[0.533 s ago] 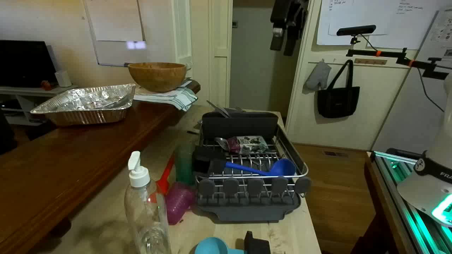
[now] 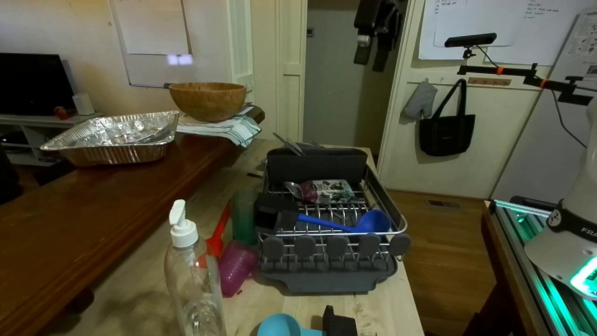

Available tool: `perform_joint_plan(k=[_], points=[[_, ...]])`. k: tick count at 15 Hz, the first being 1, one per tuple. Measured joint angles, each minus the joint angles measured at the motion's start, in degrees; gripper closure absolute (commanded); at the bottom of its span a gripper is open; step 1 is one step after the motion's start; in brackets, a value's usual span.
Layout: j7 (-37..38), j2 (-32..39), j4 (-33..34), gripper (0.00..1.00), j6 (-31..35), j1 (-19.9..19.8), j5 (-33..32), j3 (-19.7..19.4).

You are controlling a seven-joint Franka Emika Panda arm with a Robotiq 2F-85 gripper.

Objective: Remove the knife from the drying rack and put it in the utensil holder on the right

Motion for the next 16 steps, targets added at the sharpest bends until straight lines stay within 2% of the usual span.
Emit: perform_joint_plan(k=[6,9,12,16], points=[[4.0,3.8,1.3,0.0,8.7,-5.2,-2.7,-2.8],[2.7,7.9,3.8,0.0,9.1,-6.5,-5.1,-4.8],[3.0,12.4,6.5,0.0,10.5,-7.4,-11.7,-5.7],[8.1,17.6,7.8,0.0,14.9,-7.2,-21.1,-5.7]])
